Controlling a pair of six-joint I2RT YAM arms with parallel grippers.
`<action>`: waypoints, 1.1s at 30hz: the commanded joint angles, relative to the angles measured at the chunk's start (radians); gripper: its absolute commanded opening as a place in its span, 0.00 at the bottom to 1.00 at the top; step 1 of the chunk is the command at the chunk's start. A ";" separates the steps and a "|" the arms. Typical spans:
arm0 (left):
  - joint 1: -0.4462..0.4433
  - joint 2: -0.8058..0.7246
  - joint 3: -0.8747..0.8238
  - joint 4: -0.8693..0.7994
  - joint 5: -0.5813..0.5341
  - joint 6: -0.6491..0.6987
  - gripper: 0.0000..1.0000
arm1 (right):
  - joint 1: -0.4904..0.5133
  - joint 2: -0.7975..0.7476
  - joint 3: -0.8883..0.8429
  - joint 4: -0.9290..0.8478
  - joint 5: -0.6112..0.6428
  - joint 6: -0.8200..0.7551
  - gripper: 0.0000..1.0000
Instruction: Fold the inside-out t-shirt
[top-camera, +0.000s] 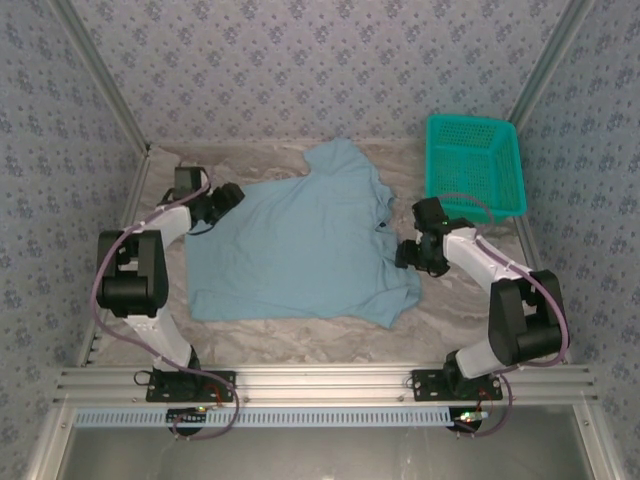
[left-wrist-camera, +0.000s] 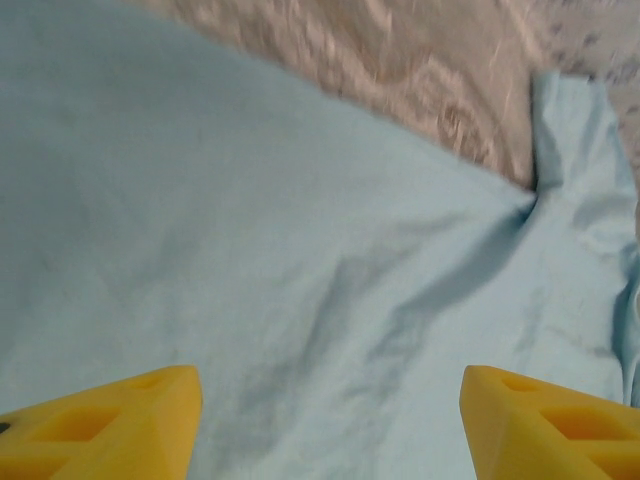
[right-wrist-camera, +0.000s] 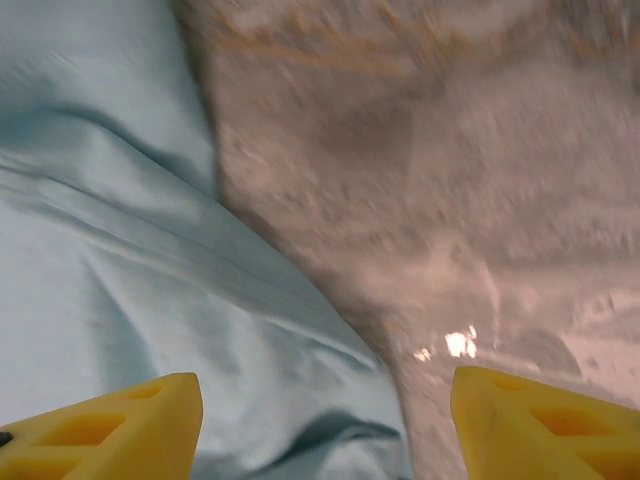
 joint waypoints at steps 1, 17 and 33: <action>-0.008 0.001 -0.033 0.060 0.009 -0.010 0.69 | -0.019 -0.002 -0.013 -0.095 0.009 0.047 0.67; -0.009 0.094 -0.077 0.052 -0.041 0.048 0.68 | -0.087 0.064 -0.105 -0.075 -0.035 0.088 0.24; 0.015 0.150 -0.090 0.067 -0.030 0.064 0.68 | -0.109 -0.261 -0.141 0.037 0.045 0.125 0.32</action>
